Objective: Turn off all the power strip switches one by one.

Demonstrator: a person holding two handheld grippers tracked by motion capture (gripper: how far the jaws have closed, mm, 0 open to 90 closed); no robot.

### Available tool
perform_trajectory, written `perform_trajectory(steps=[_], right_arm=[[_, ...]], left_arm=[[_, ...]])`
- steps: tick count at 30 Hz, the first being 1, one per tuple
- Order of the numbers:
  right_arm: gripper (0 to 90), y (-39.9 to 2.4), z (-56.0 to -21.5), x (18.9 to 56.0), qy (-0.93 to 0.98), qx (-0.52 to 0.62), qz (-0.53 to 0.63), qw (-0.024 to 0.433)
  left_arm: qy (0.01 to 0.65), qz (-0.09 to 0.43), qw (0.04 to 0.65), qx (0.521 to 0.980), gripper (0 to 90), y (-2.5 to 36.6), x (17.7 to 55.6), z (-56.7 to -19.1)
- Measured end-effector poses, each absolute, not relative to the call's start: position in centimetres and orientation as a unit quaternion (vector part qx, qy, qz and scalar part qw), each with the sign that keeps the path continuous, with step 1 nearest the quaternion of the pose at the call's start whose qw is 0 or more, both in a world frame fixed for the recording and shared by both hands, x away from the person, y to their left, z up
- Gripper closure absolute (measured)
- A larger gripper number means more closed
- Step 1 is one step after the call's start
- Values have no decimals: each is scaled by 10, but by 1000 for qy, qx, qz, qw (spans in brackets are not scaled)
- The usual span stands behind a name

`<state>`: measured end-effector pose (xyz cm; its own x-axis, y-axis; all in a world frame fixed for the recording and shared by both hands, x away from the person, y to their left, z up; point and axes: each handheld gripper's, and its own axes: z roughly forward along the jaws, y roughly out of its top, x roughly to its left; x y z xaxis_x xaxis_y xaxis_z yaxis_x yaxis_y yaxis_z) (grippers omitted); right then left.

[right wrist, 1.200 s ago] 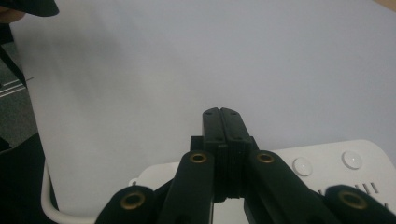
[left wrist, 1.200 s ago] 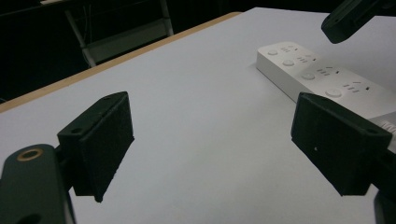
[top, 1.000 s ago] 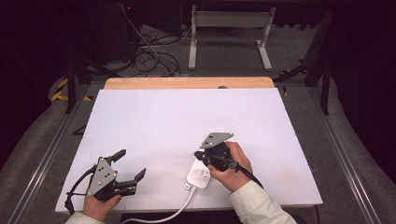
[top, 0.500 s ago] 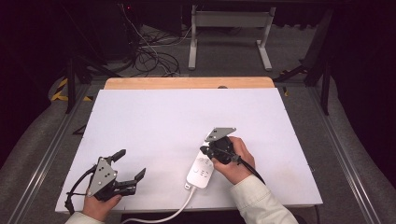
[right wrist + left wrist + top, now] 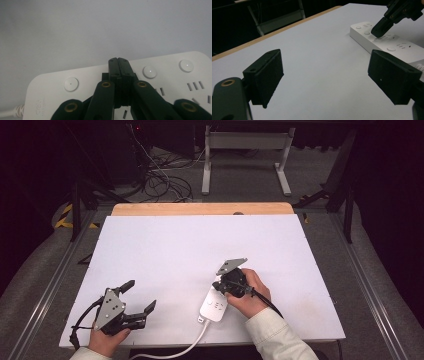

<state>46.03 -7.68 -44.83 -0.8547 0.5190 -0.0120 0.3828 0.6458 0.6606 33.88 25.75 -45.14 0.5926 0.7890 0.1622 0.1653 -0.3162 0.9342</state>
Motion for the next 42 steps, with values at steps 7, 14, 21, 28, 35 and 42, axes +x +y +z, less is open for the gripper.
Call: perform_trajectory(steps=[7, 14, 21, 28, 35, 42], right_arm=[[900, -76, -450, 462, 902, 256, 335, 91], [900, -75, -451, 460, 902, 255, 332, 100], [900, -72, -451, 458, 906, 249, 324, 110], [900, -70, -450, 455, 908, 250, 317, 115], [900, -71, -451, 455, 905, 256, 321, 114], [900, -62, -450, 450, 909, 260, 296, 135]], left_arm=[[317, 323, 486, 747, 137, 258, 340, -451], [321, 318, 487, 748, 137, 256, 340, -452], [322, 318, 485, 748, 137, 256, 340, -453], [320, 322, 482, 750, 137, 256, 341, -453], [319, 324, 481, 749, 137, 255, 341, -453], [324, 321, 480, 749, 137, 254, 341, -454]])
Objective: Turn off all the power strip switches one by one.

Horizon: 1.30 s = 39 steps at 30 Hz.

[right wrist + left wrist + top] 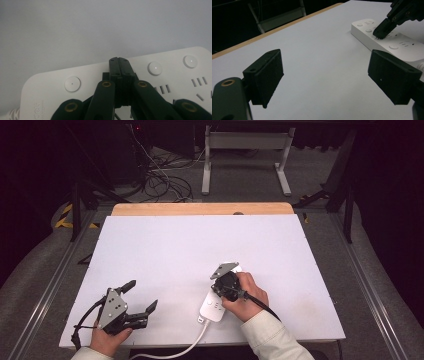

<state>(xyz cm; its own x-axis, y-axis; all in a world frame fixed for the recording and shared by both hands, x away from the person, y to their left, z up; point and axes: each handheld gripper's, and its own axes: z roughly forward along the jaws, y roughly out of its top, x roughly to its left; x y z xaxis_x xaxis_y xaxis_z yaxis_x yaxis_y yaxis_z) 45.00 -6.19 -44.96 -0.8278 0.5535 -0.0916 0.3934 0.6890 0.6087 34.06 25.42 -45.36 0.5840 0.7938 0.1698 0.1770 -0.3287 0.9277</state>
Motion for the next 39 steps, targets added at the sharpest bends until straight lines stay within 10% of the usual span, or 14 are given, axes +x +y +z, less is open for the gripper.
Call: perform_trajectory(steps=[39], right_arm=[[900, -92, -423, 488, 885, 262, 358, 144]], left_arm=[[323, 326, 481, 747, 137, 257, 341, -452]])
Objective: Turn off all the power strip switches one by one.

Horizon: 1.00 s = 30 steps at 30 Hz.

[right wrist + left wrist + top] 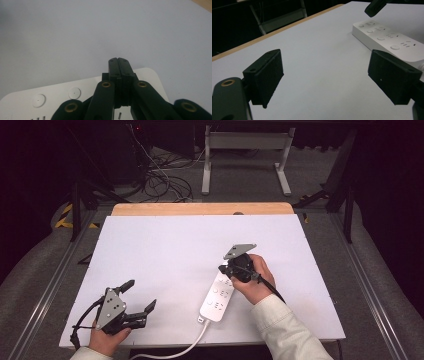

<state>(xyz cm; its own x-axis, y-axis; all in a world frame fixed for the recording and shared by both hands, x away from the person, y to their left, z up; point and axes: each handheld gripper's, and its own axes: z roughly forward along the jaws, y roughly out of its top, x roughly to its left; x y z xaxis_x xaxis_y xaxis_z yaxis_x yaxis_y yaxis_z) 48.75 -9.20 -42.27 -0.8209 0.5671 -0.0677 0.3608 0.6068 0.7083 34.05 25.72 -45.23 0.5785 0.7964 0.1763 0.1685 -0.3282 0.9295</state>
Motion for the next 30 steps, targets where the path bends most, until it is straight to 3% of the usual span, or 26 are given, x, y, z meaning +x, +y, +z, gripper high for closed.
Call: perform_trajectory(steps=[30], right_arm=[[900, -86, -444, 501, 908, 257, 316, 102]], left_arm=[[325, 324, 480, 747, 137, 258, 341, -453]])
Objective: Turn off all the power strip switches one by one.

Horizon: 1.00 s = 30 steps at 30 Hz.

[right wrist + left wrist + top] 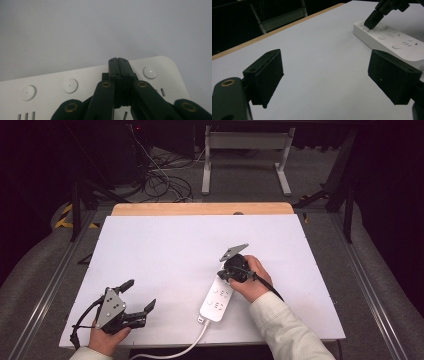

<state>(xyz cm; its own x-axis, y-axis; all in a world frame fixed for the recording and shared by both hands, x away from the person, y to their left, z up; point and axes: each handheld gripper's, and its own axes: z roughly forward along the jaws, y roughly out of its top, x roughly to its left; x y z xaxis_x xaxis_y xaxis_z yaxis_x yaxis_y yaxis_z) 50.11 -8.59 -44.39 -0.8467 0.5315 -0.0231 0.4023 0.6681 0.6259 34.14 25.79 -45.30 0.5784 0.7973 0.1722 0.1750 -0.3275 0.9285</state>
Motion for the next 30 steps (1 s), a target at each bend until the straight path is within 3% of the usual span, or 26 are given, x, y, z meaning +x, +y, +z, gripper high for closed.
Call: perform_trajectory(steps=[14, 30], right_arm=[[900, -84, -447, 496, 910, 253, 307, 117], [900, -82, -446, 494, 909, 271, 301, 103]], left_arm=[[321, 327, 477, 750, 138, 257, 342, -453], [324, 323, 477, 750, 138, 255, 341, -454]])
